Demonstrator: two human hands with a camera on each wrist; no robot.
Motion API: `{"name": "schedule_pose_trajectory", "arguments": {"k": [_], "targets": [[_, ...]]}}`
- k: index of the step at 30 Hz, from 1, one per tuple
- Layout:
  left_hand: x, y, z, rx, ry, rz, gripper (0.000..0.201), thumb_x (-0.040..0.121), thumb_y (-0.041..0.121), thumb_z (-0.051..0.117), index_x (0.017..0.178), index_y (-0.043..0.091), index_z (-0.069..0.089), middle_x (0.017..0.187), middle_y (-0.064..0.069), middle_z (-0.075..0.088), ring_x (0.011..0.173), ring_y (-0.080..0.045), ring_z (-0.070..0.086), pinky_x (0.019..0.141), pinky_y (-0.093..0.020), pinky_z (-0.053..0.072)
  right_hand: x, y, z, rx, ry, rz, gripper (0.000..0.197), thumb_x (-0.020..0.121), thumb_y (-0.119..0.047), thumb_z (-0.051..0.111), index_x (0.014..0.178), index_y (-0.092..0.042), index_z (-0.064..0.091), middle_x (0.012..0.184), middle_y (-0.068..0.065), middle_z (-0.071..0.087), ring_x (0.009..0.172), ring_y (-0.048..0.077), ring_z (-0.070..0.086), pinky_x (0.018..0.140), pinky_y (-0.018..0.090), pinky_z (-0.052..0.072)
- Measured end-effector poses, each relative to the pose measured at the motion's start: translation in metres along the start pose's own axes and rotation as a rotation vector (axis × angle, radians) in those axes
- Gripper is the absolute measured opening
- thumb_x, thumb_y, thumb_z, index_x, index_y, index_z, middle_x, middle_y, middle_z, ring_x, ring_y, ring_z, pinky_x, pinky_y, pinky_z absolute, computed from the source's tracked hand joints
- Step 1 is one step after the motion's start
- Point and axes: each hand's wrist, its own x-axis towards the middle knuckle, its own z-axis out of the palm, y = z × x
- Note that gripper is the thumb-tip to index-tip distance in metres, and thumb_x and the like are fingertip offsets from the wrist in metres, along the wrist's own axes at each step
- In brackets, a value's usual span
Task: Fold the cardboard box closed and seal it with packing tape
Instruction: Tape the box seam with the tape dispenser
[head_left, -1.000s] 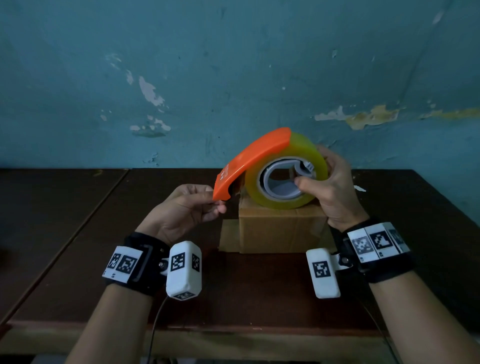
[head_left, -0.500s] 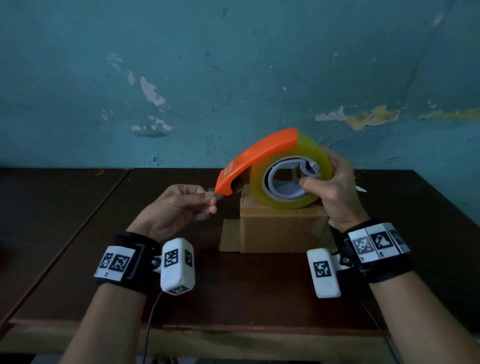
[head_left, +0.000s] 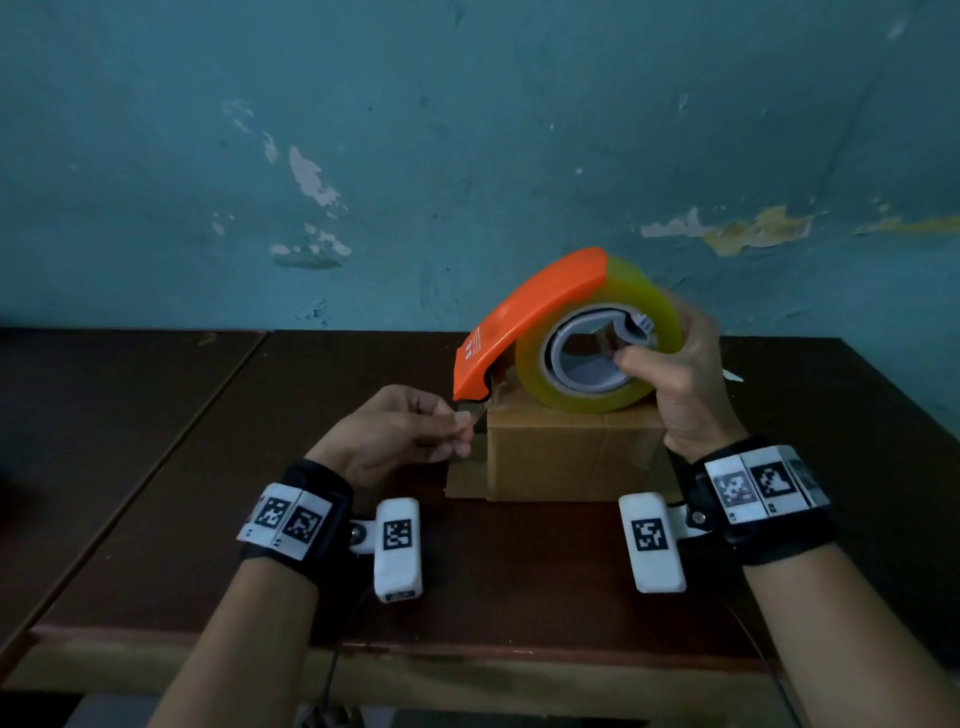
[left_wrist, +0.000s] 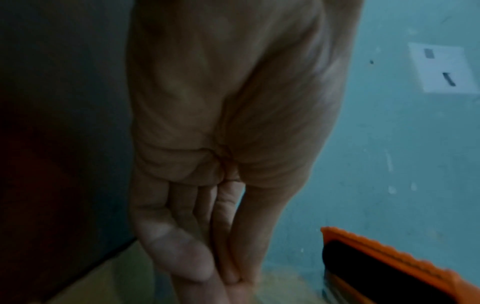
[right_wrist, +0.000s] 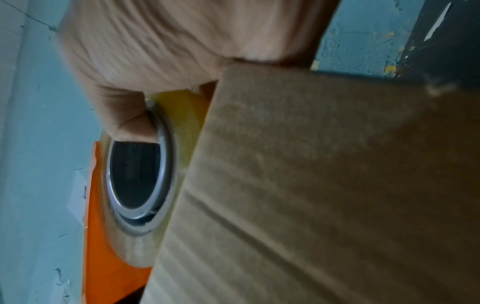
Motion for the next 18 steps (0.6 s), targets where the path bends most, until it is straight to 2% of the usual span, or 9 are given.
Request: {"name": "schedule_pose_trajectory", "arguments": {"k": [4, 6, 9, 12, 14, 16, 18], "targets": [[0.003, 0.0, 0.012, 0.031, 0.0, -0.006, 0.015, 0.077, 0.018, 0.072, 0.062, 0.014, 0.075, 0.075, -0.011, 0.074, 0.072, -0.013, 0.07, 0.066, -0.018, 0.056, -0.001, 0.003, 0.0, -0.007, -0.007, -0.013, 0.044, 0.065, -0.008, 0.065, 0.1, 0.017, 0.059, 0.093, 0.044, 0.057, 0.088, 0.064, 0.054, 0.08, 0.074, 0.049], [0.004, 0.0, 0.015, 0.051, 0.011, -0.01, 0.022, 0.083, 0.014, 0.07, 0.061, 0.014, 0.075, 0.075, -0.011, 0.074, 0.071, -0.012, 0.07, 0.066, -0.018, 0.056, -0.001, 0.003, 0.0, 0.004, -0.014, -0.008, 0.044, 0.066, -0.008, 0.065, 0.1, 0.017, 0.058, 0.093, 0.045, 0.055, 0.089, 0.066, 0.053, 0.08, 0.075, 0.048], [0.002, 0.001, 0.016, 0.052, 0.018, -0.017, 0.02, 0.081, 0.015, 0.071, 0.061, 0.014, 0.075, 0.074, -0.01, 0.074, 0.07, -0.013, 0.071, 0.065, -0.018, 0.056, -0.001, 0.004, -0.001, -0.018, -0.01, -0.039, 0.044, 0.066, -0.008, 0.065, 0.1, 0.019, 0.057, 0.093, 0.047, 0.054, 0.088, 0.066, 0.052, 0.078, 0.073, 0.048], [0.004, 0.0, 0.019, 0.132, 0.041, -0.011, 0.037, 0.09, 0.0, 0.068, 0.057, 0.016, 0.071, 0.071, -0.008, 0.073, 0.068, -0.012, 0.071, 0.062, -0.018, 0.056, -0.001, 0.003, 0.0, -0.05, -0.01, -0.072, 0.042, 0.066, -0.008, 0.064, 0.098, 0.019, 0.057, 0.091, 0.046, 0.054, 0.088, 0.065, 0.052, 0.078, 0.071, 0.048], [0.008, -0.004, 0.023, 0.269, 0.122, -0.022, 0.038, 0.09, -0.009, 0.066, 0.057, 0.011, 0.065, 0.064, -0.007, 0.07, 0.062, -0.01, 0.071, 0.058, -0.018, 0.054, -0.002, 0.002, 0.002, -0.063, 0.002, -0.088, 0.036, 0.067, -0.005, 0.063, 0.097, 0.016, 0.059, 0.09, 0.043, 0.055, 0.087, 0.063, 0.054, 0.079, 0.069, 0.05], [0.011, -0.006, 0.025, 0.332, 0.18, -0.033, 0.033, 0.089, -0.01, 0.068, 0.062, 0.008, 0.061, 0.061, -0.007, 0.069, 0.057, -0.008, 0.07, 0.056, -0.017, 0.054, -0.004, 0.0, 0.006, -0.067, 0.034, -0.107, 0.028, 0.07, 0.003, 0.059, 0.097, 0.007, 0.065, 0.089, 0.033, 0.062, 0.089, 0.053, 0.061, 0.081, 0.06, 0.055], [0.014, -0.004, 0.023, 0.297, 0.184, -0.05, 0.029, 0.09, -0.01, 0.068, 0.066, 0.005, 0.061, 0.063, -0.008, 0.07, 0.057, -0.009, 0.071, 0.056, -0.017, 0.055, -0.007, -0.002, 0.009, -0.029, 0.045, -0.128, 0.032, 0.071, 0.009, 0.053, 0.097, -0.003, 0.068, 0.09, 0.018, 0.067, 0.091, 0.037, 0.066, 0.085, 0.048, 0.057]]}}
